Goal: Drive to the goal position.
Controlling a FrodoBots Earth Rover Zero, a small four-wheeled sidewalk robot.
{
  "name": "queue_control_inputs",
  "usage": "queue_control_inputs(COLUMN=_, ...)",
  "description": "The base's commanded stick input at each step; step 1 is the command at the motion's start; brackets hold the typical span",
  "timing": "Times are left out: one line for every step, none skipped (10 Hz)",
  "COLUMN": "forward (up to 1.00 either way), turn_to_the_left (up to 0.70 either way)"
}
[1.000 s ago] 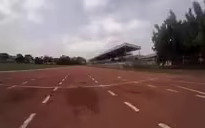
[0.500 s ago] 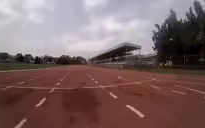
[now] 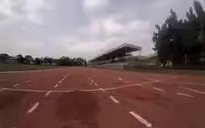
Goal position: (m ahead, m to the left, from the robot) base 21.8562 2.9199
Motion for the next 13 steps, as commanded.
queue_control_inputs(forward=0.45, turn_to_the_left=0.0)
queue_control_inputs(forward=0.45, turn_to_the_left=0.0)
queue_control_inputs(forward=0.45, turn_to_the_left=0.0)
queue_control_inputs(forward=0.45, turn_to_the_left=0.0)
queue_control_inputs(forward=0.45, turn_to_the_left=0.0)
queue_control_inputs(forward=0.45, turn_to_the_left=0.0)
queue_control_inputs(forward=0.45, turn_to_the_left=0.0)
queue_control_inputs(forward=0.45, turn_to_the_left=0.0)
queue_control_inputs(forward=0.45, turn_to_the_left=0.0)
queue_control_inputs(forward=0.45, turn_to_the_left=0.0)
queue_control_inputs(forward=0.45, turn_to_the_left=0.0)
queue_control_inputs(forward=0.45, turn_to_the_left=0.0)
queue_control_inputs(forward=0.45, turn_to_the_left=0.0)
